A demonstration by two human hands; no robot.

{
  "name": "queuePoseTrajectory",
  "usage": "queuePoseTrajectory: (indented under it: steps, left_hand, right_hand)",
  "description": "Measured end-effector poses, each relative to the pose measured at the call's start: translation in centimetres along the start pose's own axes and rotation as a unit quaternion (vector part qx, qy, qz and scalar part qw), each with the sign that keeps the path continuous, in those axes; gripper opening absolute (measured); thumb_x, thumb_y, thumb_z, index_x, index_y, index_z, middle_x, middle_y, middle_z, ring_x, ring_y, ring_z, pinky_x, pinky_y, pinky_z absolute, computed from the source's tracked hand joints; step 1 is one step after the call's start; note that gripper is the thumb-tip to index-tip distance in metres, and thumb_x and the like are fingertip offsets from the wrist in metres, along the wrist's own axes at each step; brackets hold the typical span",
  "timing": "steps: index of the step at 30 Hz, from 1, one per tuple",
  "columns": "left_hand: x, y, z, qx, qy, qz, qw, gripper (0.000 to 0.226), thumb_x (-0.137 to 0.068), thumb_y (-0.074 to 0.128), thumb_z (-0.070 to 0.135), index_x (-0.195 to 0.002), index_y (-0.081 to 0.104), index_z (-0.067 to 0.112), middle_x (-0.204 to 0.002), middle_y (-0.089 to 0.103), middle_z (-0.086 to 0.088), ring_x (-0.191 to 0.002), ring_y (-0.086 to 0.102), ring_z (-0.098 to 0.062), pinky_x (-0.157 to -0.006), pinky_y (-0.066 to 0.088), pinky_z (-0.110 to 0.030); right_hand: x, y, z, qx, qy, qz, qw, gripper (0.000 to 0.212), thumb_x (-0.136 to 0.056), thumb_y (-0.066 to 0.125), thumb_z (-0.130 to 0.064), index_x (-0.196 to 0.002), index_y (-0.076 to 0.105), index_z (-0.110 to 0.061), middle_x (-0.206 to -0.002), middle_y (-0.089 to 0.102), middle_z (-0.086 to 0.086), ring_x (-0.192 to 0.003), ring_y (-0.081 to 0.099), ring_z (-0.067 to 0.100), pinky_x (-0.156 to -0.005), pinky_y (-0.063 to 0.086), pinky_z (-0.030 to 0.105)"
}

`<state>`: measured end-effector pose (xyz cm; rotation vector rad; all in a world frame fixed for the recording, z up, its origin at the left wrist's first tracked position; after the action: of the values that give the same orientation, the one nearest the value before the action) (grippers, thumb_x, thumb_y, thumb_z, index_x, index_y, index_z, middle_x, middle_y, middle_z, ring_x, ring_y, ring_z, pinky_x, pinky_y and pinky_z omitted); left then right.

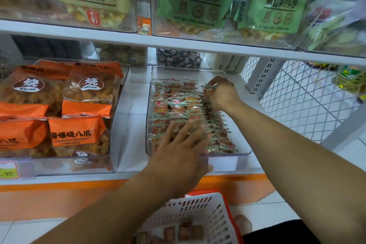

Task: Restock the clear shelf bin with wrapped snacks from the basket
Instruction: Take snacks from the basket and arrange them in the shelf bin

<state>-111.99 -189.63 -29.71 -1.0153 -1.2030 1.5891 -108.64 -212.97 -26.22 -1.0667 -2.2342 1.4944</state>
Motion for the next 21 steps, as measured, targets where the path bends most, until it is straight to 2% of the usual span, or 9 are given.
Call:
queuePoseTrajectory:
  steps: [3, 5, 7, 9, 12, 16, 19, 21]
  left_hand:
    - [0.3, 0.6, -0.1, -0.045, 0.003, -0.014, 0.999, 0.075, -0.098, 0.028, 0.066, -0.159, 0.0, 0.032, -0.168, -0.01, 0.008, -0.152, -0.024, -0.018, -0.119, -0.018, -0.056]
    - [0.3, 0.6, -0.2, -0.048, 0.001, -0.019, 0.999, 0.08, -0.097, 0.031, 0.066, -0.159, -0.004, 0.031, -0.167, -0.015, 0.008, -0.15, -0.028, -0.018, -0.117, -0.023, -0.055]
    - [0.4, 0.6, -0.2, -0.048, -0.001, -0.027, 0.998, 0.084, -0.096, 0.037, 0.064, -0.159, -0.007, 0.03, -0.166, -0.019, 0.008, -0.148, -0.032, -0.018, -0.116, -0.025, -0.054]
    - [0.5, 0.6, -0.3, -0.047, 0.001, -0.03, 0.998, 0.087, -0.097, 0.042, 0.06, -0.159, -0.01, 0.029, -0.165, -0.022, 0.009, -0.147, -0.035, -0.018, -0.116, -0.026, -0.054]
    - [0.6, 0.7, -0.3, -0.035, 0.003, -0.02, 0.999, 0.09, -0.097, 0.047, 0.053, -0.158, -0.014, 0.028, -0.164, -0.026, 0.009, -0.145, -0.038, -0.017, -0.115, -0.028, -0.053]
    - [0.7, 0.9, -0.3, -0.043, 0.009, -0.019, 0.999, 0.092, -0.096, 0.05, 0.047, -0.158, -0.015, 0.027, -0.164, -0.028, 0.007, -0.144, -0.04, -0.018, -0.115, -0.027, -0.054]
    - [0.7, 1.1, -0.4, -0.062, 0.006, 0.003, 0.998, 0.088, -0.097, 0.047, 0.034, -0.158, -0.016, 0.025, -0.164, -0.028, 0.004, -0.144, -0.04, -0.02, -0.115, -0.028, -0.054]
    - [0.8, 1.3, -0.3, -0.074, 0.005, 0.018, 0.997, 0.089, -0.095, 0.045, 0.026, -0.157, -0.019, 0.023, -0.164, -0.028, 0.0, -0.144, -0.04, -0.021, -0.114, -0.028, -0.054]
  right_hand:
    - [-2.4, 1.8, -0.3, -0.036, 0.039, -0.02, 0.998, 0.035, -0.089, 0.069, -0.017, -0.123, 0.062, -0.014, -0.13, 0.062, 0.01, -0.117, 0.059, 0.026, -0.097, 0.048, 0.028]
    - [-3.4, 2.6, -0.5, -0.073, 0.065, -0.048, 0.994, 0.042, -0.089, 0.068, -0.011, -0.129, 0.056, -0.019, -0.138, 0.054, 0.009, -0.123, 0.053, 0.024, -0.101, 0.045, 0.026]
    - [-3.8, 3.2, -0.4, -0.118, 0.102, -0.039, 0.987, 0.051, -0.088, 0.065, -0.002, -0.133, 0.048, -0.02, -0.14, 0.047, 0.011, -0.116, 0.052, 0.022, -0.096, 0.045, 0.025]
    - [-3.9, 3.6, -0.1, -0.189, 0.152, -0.009, 0.97, 0.058, -0.084, 0.061, 0.007, -0.134, 0.043, -0.018, -0.136, 0.048, 0.012, -0.104, 0.051, 0.021, -0.083, 0.047, 0.026]
    - [-3.3, 4.4, 0.1, -0.265, 0.19, 0.015, 0.945, 0.05, -0.087, 0.059, 0.004, -0.13, 0.044, -0.017, -0.129, 0.056, 0.012, -0.103, 0.055, 0.023, -0.074, 0.042, 0.025]
    - [-3.1, 4.5, 0.1, -0.186, 0.127, 0.002, 0.974, 0.037, -0.09, 0.059, -0.003, -0.122, 0.056, -0.021, -0.123, 0.063, 0.009, -0.101, 0.064, 0.028, -0.07, 0.048, 0.029]
    - [-3.6, 3.7, 0.2, -0.104, 0.1, 0.026, 0.989, 0.043, -0.086, 0.058, 0.003, -0.12, 0.063, -0.024, -0.13, 0.059, 0.007, -0.11, 0.062, 0.025, -0.082, 0.05, 0.026]
    - [-3.8, 3.5, 0.1, -0.09, 0.099, 0.034, 0.99, 0.047, -0.086, 0.058, 0.004, -0.124, 0.061, -0.023, -0.131, 0.058, 0.008, -0.112, 0.06, 0.024, -0.09, 0.05, 0.026]
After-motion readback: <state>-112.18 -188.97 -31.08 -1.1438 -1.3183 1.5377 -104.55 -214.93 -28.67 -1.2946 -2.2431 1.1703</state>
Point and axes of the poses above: each hand's wrist, its own x-axis away from the middle knuckle, its own y-axis out of the palm, z = x × y, the point moved 2 cm from there along -x, towards the middle knuckle
